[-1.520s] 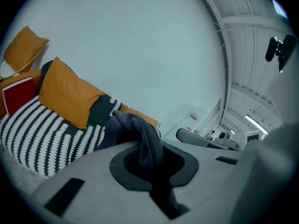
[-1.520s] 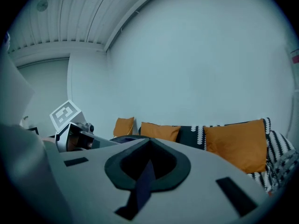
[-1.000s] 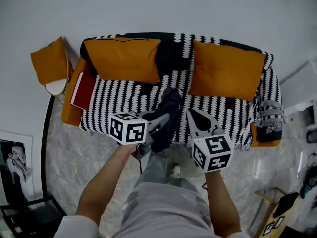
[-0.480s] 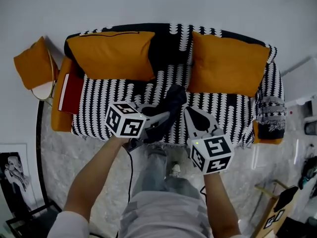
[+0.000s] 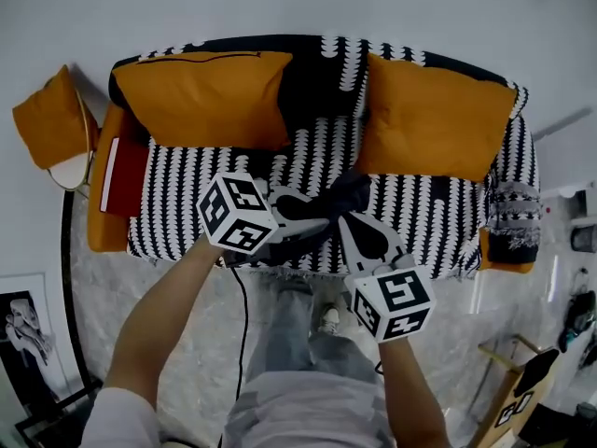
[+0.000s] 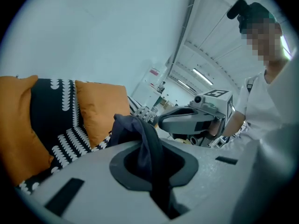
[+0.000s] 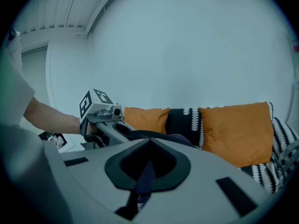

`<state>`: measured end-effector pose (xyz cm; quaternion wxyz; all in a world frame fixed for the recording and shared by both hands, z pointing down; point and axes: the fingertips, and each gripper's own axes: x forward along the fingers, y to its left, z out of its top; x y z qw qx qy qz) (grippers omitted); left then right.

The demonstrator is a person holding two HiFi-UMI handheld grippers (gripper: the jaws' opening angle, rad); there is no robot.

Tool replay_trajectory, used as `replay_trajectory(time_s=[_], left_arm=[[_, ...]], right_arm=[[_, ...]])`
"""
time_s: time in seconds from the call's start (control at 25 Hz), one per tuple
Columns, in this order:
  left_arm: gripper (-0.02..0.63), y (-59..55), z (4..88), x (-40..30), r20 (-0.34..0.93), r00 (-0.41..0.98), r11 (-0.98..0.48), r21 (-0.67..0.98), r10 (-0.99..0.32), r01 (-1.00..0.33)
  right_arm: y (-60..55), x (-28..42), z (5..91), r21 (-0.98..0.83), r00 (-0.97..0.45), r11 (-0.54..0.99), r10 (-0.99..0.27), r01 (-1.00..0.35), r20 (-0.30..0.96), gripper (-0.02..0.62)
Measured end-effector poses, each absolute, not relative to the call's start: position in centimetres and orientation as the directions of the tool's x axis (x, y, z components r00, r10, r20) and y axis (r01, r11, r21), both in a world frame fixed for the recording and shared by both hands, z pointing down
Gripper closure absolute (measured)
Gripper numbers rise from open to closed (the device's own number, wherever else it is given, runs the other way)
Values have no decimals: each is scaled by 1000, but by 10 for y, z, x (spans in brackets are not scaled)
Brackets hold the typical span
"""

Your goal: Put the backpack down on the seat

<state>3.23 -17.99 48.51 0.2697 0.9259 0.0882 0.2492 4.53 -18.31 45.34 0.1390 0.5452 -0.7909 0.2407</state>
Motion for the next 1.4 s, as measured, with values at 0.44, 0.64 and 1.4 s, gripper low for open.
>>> replay_trajectory(time_s=[0.44, 0.64, 1.4], left_arm=[[575, -194, 519, 41, 526, 740, -875, 452, 419, 173], [575, -215, 526, 44, 538, 734, -876, 453, 414, 162], [575, -302, 564, 61, 546, 722, -852, 511, 425, 114]], right_arm=[[-194, 42, 478, -257, -371, 274, -775, -927, 512, 594], [-206, 41, 487, -266, -380, 279, -769, -923, 514, 594], [-277, 53, 527, -302, -355, 218, -761, -928, 543, 594]])
